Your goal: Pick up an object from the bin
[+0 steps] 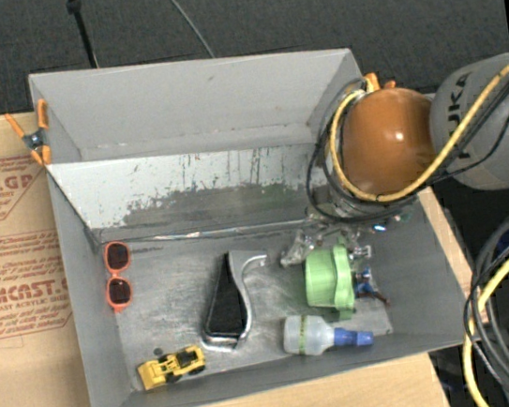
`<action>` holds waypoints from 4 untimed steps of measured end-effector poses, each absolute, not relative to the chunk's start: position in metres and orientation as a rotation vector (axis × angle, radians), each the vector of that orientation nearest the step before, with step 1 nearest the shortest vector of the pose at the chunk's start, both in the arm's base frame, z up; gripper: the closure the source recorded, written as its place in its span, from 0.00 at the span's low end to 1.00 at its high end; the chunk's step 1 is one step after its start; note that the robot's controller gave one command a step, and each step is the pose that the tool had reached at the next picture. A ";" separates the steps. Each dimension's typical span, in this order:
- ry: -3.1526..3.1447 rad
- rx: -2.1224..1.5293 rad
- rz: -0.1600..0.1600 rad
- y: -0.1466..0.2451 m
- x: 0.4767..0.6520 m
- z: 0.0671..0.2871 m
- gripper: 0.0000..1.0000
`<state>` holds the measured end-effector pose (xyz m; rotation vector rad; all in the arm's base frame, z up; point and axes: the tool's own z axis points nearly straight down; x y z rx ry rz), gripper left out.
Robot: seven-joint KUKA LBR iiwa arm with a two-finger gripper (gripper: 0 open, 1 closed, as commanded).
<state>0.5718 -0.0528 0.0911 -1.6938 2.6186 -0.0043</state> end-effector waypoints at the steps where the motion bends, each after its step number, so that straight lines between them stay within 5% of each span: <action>1: 2.691 -1.620 -0.002 -0.071 0.569 0.105 0.00; 2: 2.580 -1.793 0.004 0.000 0.582 0.172 0.00; 3: 2.417 -1.986 -0.005 -0.022 0.559 0.150 0.00; 4: 2.121 -2.303 -0.023 -0.025 0.570 0.085 1.00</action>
Offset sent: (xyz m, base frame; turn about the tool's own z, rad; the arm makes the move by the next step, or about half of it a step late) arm 0.0000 0.0000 0.0000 0.0000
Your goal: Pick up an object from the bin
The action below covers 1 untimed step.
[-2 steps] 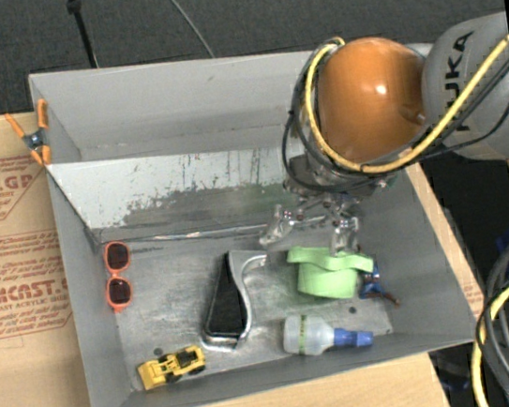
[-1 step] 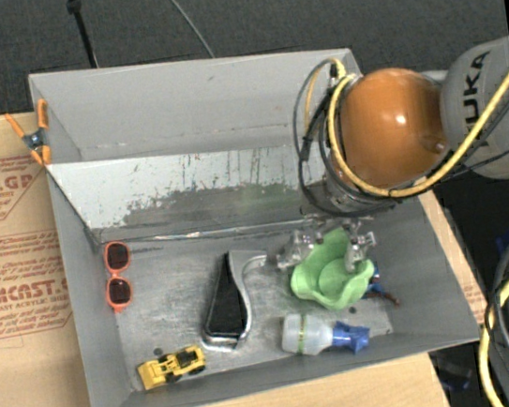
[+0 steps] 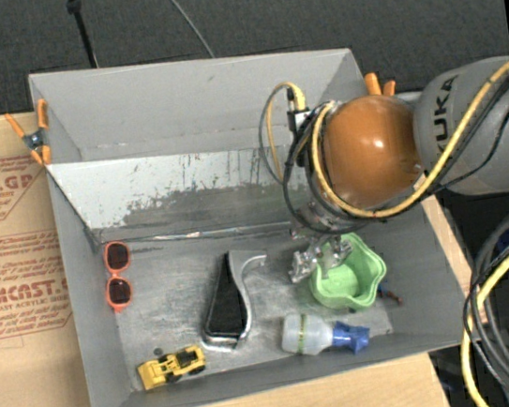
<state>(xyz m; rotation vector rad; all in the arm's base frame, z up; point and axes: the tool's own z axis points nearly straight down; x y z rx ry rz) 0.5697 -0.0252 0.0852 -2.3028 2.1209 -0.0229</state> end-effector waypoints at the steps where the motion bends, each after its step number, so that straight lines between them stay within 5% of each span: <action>1: 2.121 -2.303 -0.023 -0.025 0.570 0.085 1.00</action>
Offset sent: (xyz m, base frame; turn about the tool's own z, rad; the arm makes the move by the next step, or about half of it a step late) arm -0.0099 0.0141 0.0715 -0.0843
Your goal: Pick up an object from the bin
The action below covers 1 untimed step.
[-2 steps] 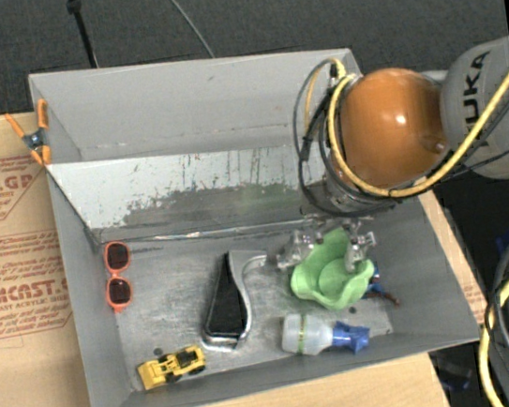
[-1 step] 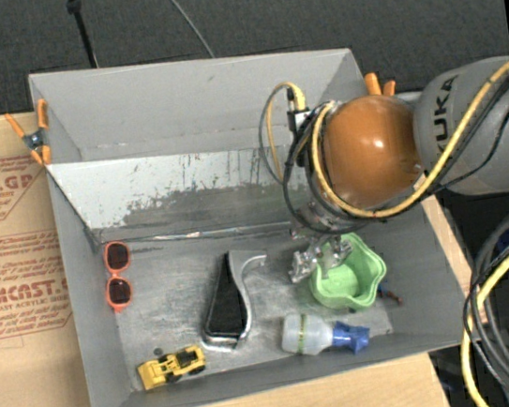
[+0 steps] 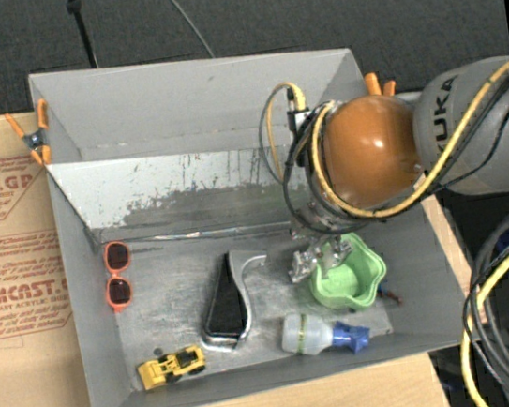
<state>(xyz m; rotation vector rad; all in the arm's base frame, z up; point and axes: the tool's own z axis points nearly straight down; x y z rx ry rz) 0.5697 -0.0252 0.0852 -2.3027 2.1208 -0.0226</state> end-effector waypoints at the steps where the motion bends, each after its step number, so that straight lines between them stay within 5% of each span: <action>1: 2.076 -2.358 0.003 -0.017 0.561 0.119 1.00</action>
Offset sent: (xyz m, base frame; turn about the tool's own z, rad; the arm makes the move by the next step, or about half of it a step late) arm -0.0077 0.0094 0.0853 -0.0770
